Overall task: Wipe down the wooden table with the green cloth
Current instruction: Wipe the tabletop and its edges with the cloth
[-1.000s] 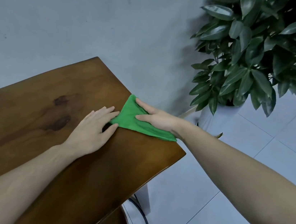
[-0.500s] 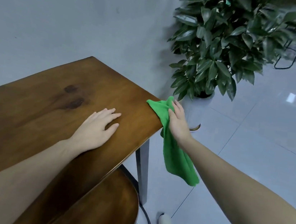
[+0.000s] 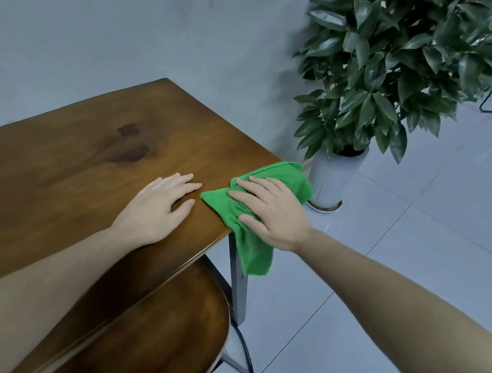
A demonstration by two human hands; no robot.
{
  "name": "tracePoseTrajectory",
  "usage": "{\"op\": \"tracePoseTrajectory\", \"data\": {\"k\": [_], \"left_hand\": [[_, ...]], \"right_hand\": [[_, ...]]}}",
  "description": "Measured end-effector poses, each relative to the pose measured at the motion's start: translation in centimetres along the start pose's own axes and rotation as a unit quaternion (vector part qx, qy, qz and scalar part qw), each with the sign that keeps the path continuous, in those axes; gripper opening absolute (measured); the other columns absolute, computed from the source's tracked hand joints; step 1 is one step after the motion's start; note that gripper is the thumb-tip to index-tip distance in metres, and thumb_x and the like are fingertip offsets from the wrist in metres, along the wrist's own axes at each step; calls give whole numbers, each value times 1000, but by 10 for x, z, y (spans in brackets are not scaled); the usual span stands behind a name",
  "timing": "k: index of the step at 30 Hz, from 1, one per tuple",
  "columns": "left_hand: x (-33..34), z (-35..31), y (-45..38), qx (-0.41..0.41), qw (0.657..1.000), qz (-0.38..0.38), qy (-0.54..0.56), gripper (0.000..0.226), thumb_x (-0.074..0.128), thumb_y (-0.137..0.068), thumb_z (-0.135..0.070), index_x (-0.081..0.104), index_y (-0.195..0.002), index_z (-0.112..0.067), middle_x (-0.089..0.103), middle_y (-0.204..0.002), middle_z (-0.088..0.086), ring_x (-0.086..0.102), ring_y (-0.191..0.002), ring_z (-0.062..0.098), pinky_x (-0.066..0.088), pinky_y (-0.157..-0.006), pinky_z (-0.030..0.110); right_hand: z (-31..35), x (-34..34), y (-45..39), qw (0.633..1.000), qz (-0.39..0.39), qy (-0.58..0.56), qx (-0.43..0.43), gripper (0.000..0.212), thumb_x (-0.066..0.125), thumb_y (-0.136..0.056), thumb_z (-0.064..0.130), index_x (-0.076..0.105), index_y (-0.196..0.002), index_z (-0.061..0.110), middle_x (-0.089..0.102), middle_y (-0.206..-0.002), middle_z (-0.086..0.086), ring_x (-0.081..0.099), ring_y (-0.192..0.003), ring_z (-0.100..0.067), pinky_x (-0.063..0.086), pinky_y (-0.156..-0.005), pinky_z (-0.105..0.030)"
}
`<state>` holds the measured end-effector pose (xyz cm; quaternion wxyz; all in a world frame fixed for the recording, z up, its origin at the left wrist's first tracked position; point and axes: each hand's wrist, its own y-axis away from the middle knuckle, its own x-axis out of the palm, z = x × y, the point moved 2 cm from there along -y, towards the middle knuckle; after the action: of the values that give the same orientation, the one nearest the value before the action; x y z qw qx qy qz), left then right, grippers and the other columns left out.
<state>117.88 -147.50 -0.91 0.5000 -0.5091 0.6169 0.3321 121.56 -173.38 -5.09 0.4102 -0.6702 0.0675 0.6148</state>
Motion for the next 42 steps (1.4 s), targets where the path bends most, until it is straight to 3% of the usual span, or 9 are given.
{"op": "tracePoseTrajectory", "data": {"k": [2,5,10,18,26,30,34,38,42], "left_hand": [[-1,-1,0,-3,1000,1,-1,45,40,-102,-41,44,-146,-34,35,-157,-10,23,-147,10,14,-122,35],[-1,-2,1,-7,1000,4,2,44,40,-102,-41,44,-146,-34,35,-157,-11,23,-147,8,14,-122,35],[-4,-6,2,-17,1000,-1,-2,43,42,-102,-39,45,-145,-35,36,-156,-12,23,-146,6,16,-121,34],[-4,-11,5,-27,999,-40,-5,38,48,-100,-31,55,-138,-30,46,-149,-10,35,-141,9,23,-117,31],[-5,-9,10,-2,993,-119,-13,24,47,-100,-22,66,-114,-20,64,-120,-3,58,-111,18,46,-97,37],[-7,-6,14,15,990,-118,77,28,43,-102,-27,63,-122,-23,59,-126,-10,54,-119,11,42,-102,32],[-6,-11,27,117,988,-12,102,55,44,-95,-49,41,-146,-31,37,-151,-19,32,-140,-2,24,-116,32],[-1,-5,34,138,988,57,24,67,42,-96,-56,12,-155,-42,17,-161,-20,16,-146,-3,10,-119,35],[1,1,38,147,985,86,-30,50,28,-102,-52,23,-152,-45,15,-160,-20,8,-149,4,3,-123,41]], "right_hand": [[-20,-5,-5,994,46,10,-101,62,38,-101,61,47,-149,23,47,-155,-2,43,-141,-25,28,-117,-41],[-51,-12,-18,985,111,-11,-131,73,53,-95,61,39,-153,19,45,-156,-4,40,-144,-24,31,-120,-42],[-77,-18,-40,970,154,65,-178,80,45,-90,70,45,-148,15,43,-157,-8,39,-145,-33,30,-120,-49],[-42,1,-32,983,68,72,-153,90,37,-82,74,55,-142,9,53,-149,-11,51,-135,-38,39,-113,-51],[55,24,-33,983,16,16,-182,88,47,-74,71,60,-138,11,59,-144,-8,55,-131,-38,43,-109,-49],[58,20,-34,983,22,16,-180,90,39,-78,79,56,-142,17,56,-147,-2,52,-135,-32,43,-109,-47],[60,9,-35,990,30,49,-129,96,45,-71,87,55,-136,16,61,-138,-1,52,-131,-27,36,-108,-43],[73,8,-21,998,-4,62,-23,98,49,-63,86,50,-129,14,59,-138,-7,41,-141,-34,14,-119,-55],[96,15,9,978,-60,-55,194,106,64,-58,74,31,-143,21,26,-164,-11,13,-154,-35,8,-120,-66]]}}
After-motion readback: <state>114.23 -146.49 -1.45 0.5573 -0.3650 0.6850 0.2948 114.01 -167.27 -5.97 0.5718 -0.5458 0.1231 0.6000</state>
